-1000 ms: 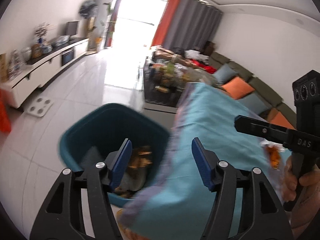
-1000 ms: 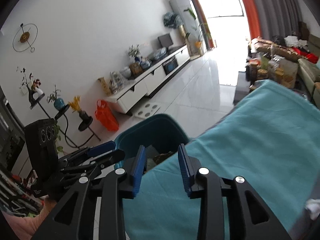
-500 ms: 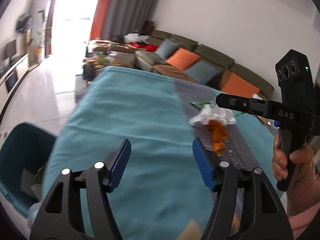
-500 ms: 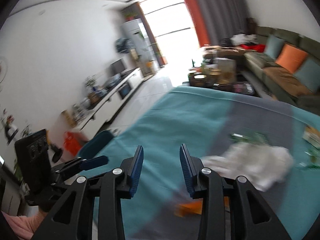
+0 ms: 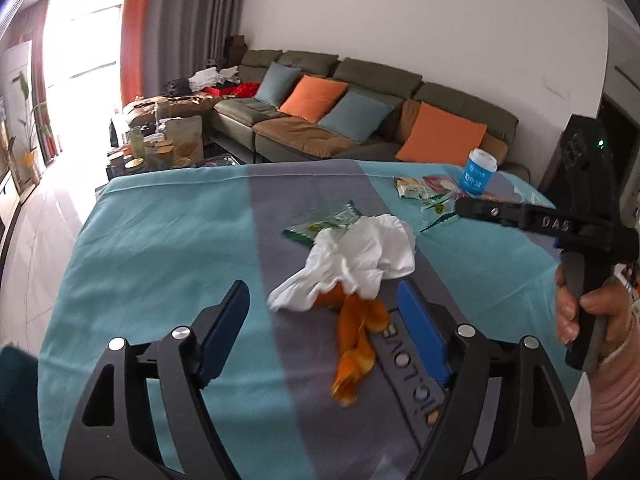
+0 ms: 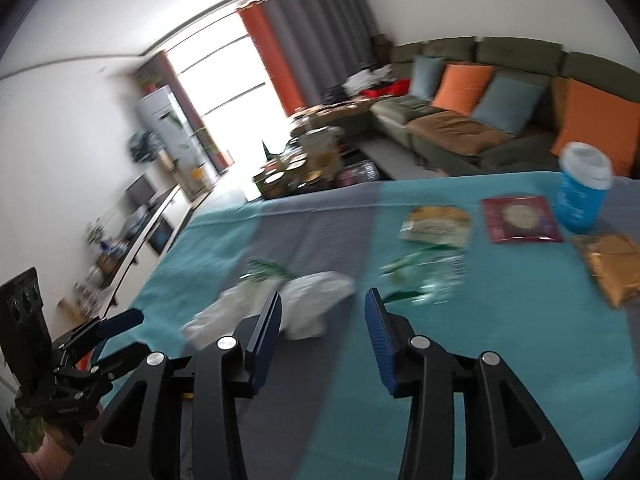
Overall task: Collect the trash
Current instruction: 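Grasp the white tissue with the left tool while the right tool grasps the clear green-printed wrapper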
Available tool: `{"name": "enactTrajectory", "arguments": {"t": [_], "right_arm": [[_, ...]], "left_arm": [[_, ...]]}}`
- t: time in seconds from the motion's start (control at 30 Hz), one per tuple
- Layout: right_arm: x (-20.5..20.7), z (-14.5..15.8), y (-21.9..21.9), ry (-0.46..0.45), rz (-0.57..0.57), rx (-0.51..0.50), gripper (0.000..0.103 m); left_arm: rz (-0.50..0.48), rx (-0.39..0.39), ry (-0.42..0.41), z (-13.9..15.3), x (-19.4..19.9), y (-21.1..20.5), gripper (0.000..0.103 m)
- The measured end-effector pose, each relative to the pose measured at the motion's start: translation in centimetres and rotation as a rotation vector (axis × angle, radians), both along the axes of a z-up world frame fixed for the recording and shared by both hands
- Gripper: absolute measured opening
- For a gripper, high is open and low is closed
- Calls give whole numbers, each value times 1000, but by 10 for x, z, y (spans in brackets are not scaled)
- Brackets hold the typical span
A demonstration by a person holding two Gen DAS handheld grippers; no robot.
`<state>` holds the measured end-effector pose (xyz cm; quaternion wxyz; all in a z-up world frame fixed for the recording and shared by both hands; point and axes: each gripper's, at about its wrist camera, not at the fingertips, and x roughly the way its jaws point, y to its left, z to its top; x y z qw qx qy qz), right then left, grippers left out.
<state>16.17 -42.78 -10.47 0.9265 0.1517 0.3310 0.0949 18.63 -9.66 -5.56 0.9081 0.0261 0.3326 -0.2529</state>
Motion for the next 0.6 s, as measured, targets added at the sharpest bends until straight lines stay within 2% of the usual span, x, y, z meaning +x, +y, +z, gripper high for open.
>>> {"name": "enactTrajectory", "arguments": {"t": [0.07,0.27,0.37,0.47,0.53,0.57,0.6], "right_arm": [[3,-3,-19,1,-42,5,54],[26,-19,-44,48,-104,9,58],[37,-25,-44,66,-99,17,58],[41,-28,-42,75,-84,10,57],[40,-29,-42,81,-73,5,51],[40,-29,-42,82,-69,3,46],[40,-29,-41,84,-63,3,38]], "left_arm": [[-5,16,5,-2,9,-12,79],[-1,68,56,-14,31,-28,81],[-16,76,86,-22,39,-31,76],[-24,72,110,-27,43,-31,66],[-31,63,125,-30,46,-30,54],[-36,62,131,-31,47,-31,52],[-40,61,135,-32,47,-30,48]]}}
